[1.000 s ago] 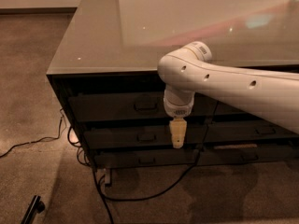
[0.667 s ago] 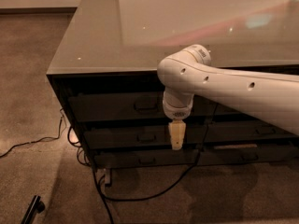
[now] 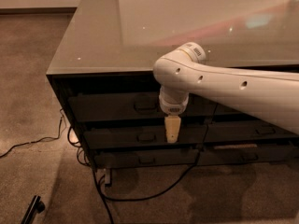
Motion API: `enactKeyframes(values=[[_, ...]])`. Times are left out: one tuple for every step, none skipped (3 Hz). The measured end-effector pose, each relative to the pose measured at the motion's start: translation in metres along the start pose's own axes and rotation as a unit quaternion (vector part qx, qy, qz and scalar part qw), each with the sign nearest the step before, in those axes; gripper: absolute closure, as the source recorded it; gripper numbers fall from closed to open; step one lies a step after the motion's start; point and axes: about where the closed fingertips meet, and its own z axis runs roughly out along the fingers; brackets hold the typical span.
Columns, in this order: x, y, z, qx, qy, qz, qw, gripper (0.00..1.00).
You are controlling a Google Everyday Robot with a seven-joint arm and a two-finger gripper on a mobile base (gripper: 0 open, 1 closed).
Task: Open top drawer
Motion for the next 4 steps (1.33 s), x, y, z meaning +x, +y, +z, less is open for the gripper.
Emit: enactKeyframes(values=[[-0.001, -0.033, 0.007, 0.029, 0.015, 0.015, 0.9994, 0.00], [-0.001, -0.033, 0.007, 0.029, 0.015, 0.015, 0.9994, 0.00], [-0.003, -0.031, 0.015, 0.025, 0.020, 0.003, 0.9995, 0.00], [-0.008, -0.035, 0.026, 0.029, 0.024, -0.004, 0.9993, 0.00]])
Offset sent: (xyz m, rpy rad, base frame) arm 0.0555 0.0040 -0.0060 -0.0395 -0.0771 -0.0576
